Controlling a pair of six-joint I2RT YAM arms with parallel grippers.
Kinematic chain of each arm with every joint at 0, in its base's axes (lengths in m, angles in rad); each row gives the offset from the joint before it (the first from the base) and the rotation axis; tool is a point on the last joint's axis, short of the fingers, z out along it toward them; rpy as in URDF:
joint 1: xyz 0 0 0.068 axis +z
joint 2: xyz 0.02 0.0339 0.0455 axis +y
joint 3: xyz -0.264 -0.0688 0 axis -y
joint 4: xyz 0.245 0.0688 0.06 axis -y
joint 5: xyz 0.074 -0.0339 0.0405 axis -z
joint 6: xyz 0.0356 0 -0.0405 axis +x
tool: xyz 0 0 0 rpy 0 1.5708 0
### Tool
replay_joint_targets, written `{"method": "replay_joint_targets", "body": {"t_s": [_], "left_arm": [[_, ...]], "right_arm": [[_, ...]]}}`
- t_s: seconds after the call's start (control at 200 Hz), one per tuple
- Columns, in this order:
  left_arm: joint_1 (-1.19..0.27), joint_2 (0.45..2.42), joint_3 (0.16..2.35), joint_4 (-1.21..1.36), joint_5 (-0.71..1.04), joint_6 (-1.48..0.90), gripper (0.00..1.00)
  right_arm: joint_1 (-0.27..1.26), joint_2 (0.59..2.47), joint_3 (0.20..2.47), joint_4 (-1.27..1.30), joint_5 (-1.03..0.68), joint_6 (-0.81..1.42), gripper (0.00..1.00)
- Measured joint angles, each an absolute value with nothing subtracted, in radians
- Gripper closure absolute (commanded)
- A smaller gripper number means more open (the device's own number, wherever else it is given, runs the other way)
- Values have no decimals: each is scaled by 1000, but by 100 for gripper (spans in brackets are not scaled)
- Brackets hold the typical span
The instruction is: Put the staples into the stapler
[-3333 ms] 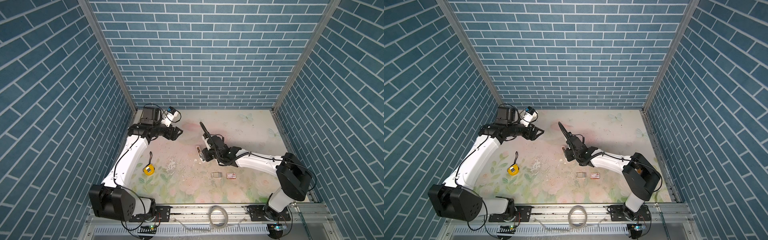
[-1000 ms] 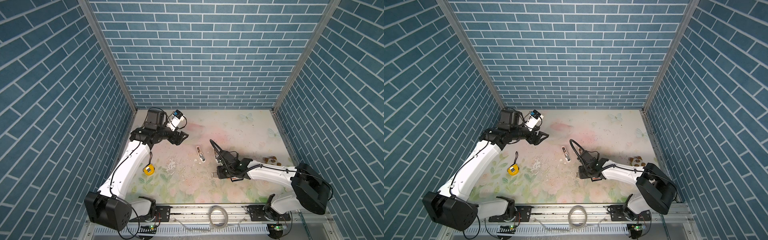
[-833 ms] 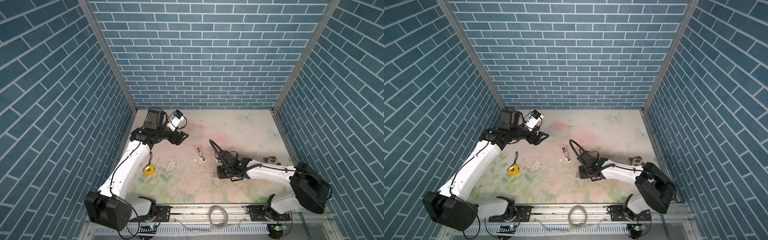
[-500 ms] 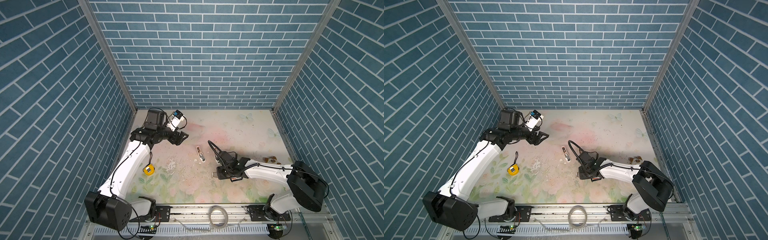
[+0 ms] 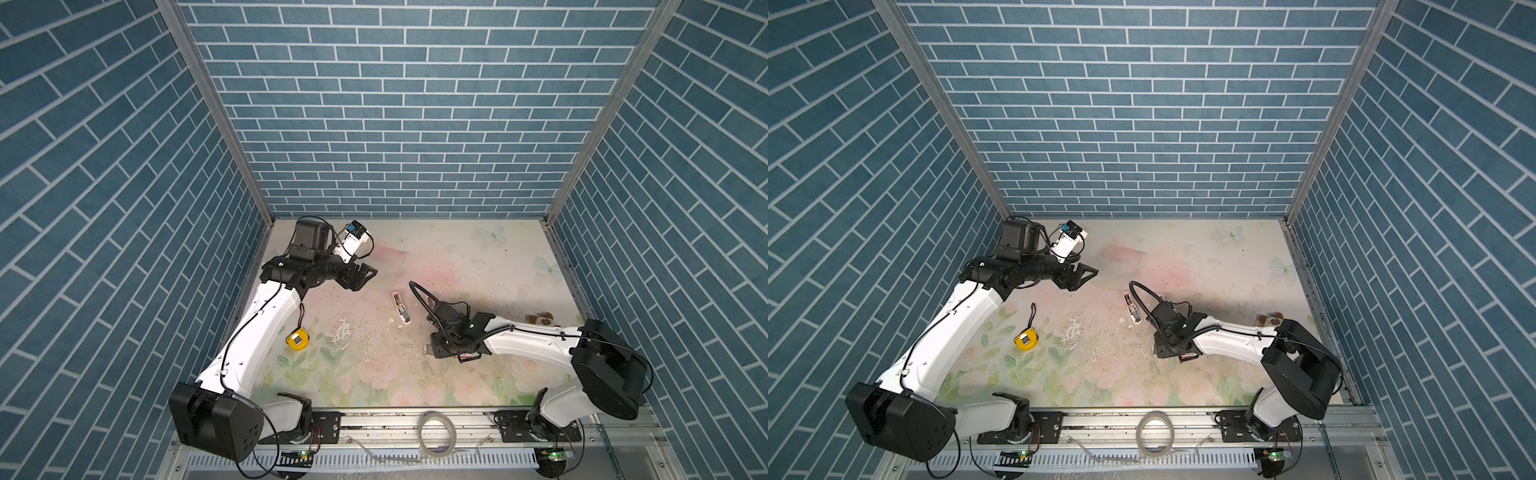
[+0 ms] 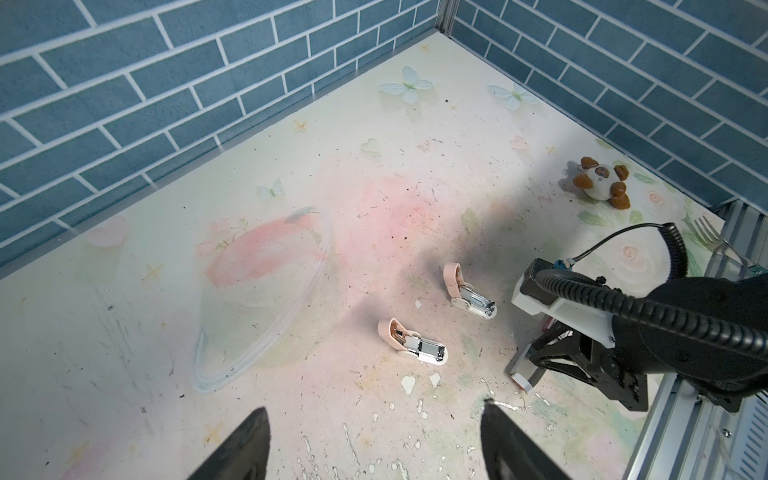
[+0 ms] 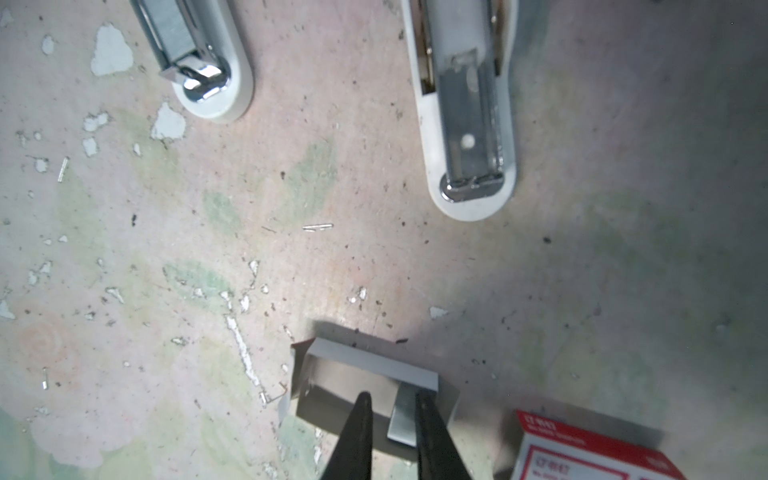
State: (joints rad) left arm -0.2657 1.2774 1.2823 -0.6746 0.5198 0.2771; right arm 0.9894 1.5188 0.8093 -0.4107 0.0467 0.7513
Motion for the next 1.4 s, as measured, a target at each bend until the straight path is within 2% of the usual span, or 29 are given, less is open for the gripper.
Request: {"method": "replay_joint_targets", "body": {"t_s": [1.395], "left_arm": [[-266, 1275, 1249, -646, 521, 277, 19]], "right_arm": [[1055, 1653, 932, -566, 191, 751, 74]]}}
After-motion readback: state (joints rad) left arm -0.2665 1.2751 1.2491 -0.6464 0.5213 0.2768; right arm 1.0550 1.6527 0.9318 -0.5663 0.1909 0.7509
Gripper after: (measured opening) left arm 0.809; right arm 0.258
